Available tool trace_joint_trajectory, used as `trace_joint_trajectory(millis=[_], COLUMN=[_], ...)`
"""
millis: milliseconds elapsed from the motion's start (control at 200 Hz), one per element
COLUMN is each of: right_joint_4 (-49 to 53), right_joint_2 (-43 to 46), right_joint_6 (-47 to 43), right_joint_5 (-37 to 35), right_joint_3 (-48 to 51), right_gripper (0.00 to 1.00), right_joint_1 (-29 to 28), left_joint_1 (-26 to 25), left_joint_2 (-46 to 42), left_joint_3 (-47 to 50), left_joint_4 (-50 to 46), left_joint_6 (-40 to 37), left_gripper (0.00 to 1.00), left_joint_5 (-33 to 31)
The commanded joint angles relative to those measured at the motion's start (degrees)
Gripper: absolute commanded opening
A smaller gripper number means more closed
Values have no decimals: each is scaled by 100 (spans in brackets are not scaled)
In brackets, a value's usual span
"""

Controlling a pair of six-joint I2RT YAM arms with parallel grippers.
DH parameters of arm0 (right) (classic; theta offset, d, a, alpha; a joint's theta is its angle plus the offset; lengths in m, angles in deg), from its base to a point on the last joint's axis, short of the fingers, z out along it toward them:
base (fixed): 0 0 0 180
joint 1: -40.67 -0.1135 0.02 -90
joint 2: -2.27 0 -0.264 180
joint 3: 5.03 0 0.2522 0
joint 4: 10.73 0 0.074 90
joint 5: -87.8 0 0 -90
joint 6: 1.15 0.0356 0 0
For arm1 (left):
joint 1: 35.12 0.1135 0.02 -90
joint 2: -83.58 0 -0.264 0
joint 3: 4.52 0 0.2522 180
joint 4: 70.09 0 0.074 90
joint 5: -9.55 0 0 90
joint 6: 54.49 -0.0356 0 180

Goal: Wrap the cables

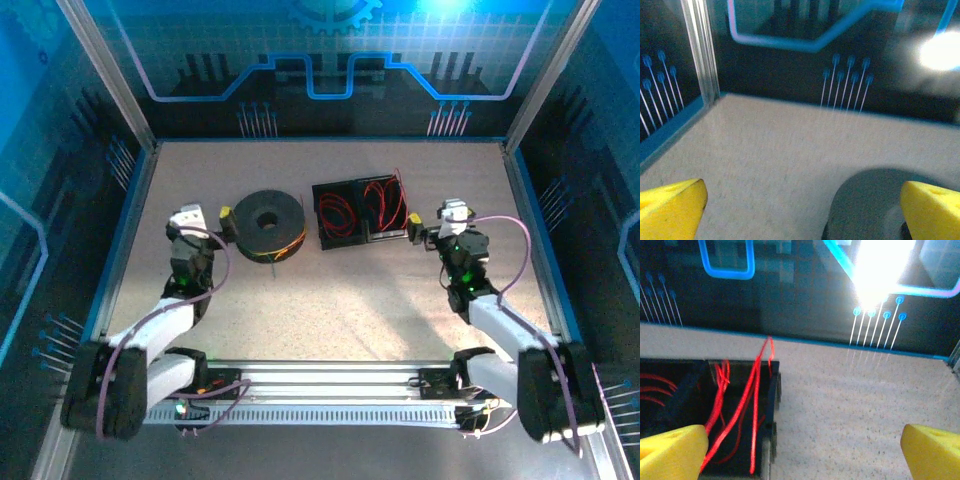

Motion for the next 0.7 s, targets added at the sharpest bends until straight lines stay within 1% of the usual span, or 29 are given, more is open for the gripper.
trace_joint_trajectory(millis=[0,65,105,150,210,280,325,410,450,505,565,610,696], right_joint_4=[2211,3153,3730,4280,4777,5121,5202,5067,5037,5012,5017,5020,4923], right_joint_2=[848,1269,1490,1685,1857,1983,2048,2073,2018,1882,1722,1608,1444], right_joint_6=[917,1255,1477,1584,1712,2027,2258,2443,2523,2470,2417,2382,2370], right_joint_5=[-60,207,354,563,728,850,1012,1843,2165,2545,2810,2996,3261], right_joint_3=[-745,-1104,-1328,-1534,-1689,-1705,-1653,-1601,-1609,-1651,-1686,-1690,-1616], right_gripper=[100,100,100,100,100,100,100,100,100,100,98,93,86], right_joint_1=[-91,-102,-94,-72,-40,80,238,607,710,763,765,765,756], left_joint_1=[-26,-34,-30,-29,-21,-21,-21,-21,8,96,240,397,852], left_joint_2=[-1012,-1725,-2072,-2363,-2596,-2693,-2699,-2677,-2625,-2409,-1968,-1577,-825], left_joint_3=[-386,-571,-770,-1004,-1267,-1400,-1373,-1167,-1050,-1040,-1228,-1436,-1680], left_joint_4=[-1434,-2228,-2865,-3696,-4448,-4906,-4989,-4901,-4753,-4600,-4700,-4889,-4852], left_joint_6=[684,1280,1706,1989,2045,1984,2076,2537,2755,2922,3129,3279,3490], left_gripper=[99,99,100,99,99,99,99,99,99,99,99,99,99], left_joint_5=[232,382,278,246,454,764,840,731,819,1189,1568,1850,2773])
